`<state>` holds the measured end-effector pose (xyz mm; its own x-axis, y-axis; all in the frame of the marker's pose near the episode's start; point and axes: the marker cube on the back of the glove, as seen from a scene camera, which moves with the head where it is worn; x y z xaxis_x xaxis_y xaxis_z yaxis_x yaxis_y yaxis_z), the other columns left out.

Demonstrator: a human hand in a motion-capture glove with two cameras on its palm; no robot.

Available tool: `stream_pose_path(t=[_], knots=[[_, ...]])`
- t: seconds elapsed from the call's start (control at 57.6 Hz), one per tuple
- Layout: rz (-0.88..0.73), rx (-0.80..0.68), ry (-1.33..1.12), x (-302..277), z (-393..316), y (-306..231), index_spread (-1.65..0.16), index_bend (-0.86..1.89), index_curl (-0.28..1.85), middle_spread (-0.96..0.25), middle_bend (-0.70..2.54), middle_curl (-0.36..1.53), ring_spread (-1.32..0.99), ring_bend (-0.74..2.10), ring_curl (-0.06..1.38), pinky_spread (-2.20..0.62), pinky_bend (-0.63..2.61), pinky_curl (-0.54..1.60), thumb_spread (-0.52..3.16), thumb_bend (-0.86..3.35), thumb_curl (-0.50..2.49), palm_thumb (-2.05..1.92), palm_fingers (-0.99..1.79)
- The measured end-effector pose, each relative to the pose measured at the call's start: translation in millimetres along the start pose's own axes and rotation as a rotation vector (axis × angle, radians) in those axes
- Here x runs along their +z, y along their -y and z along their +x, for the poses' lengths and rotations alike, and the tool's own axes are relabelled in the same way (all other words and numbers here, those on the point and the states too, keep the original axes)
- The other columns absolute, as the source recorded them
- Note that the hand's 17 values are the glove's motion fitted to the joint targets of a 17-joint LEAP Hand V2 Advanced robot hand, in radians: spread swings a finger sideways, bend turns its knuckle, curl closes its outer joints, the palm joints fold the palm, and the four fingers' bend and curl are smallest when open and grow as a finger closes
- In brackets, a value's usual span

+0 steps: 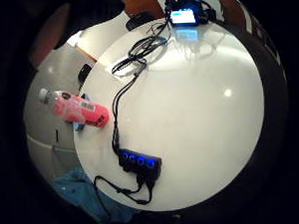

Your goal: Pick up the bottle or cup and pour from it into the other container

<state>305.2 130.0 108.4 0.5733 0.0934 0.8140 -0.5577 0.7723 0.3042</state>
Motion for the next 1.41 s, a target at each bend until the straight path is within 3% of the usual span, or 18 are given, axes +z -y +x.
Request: stream_pose_path(t=[0.139,0.938,1.094,1.129,1.146,1.181,1.406], knots=[[-0.092,0.126,0.022,9,3,-5,-0.36,0.13,0.21,0.06,0.19,0.31,0.10,0.51,0.30,0.23,0.76,0.29,0.89,-0.03,0.34,0.51,0.04],[-0.199,0.094,0.247,141,-20,-17,-0.32,0.11,0.19,0.10,0.21,0.33,0.14,0.57,0.30,0.24,0.79,0.29,0.85,-0.03,0.35,0.53,0.06],[-0.149,0.075,0.345,166,-32,-18,-0.29,0.13,0.20,0.10,0.25,0.34,0.12,0.62,0.30,0.23,0.78,0.28,0.82,0.01,0.38,0.67,0.34],[-0.119,0.078,0.363,170,-34,-18,-0.27,0.14,0.20,0.09,0.29,0.35,0.10,0.64,0.30,0.22,0.76,0.27,0.81,0.03,0.39,0.74,0.47],[-0.104,0.080,0.370,172,-35,-17,-0.25,0.19,0.22,0.06,0.37,0.38,0.05,0.67,0.32,0.18,0.73,0.26,0.80,0.07,0.42,0.83,0.72],[-0.086,0.083,0.379,175,-38,-16,-0.22,0.21,0.23,0.04,0.43,0.39,0.02,0.66,0.30,0.13,0.65,0.23,0.77,0.09,0.45,0.90,0.94],[-0.154,0.065,0.295,202,-67,-9,-0.16,0.15,0.33,-0.02,0.36,0.43,-0.08,0.57,0.36,0.00,0.58,0.27,0.46,0.01,0.56,1.01,1.07]])
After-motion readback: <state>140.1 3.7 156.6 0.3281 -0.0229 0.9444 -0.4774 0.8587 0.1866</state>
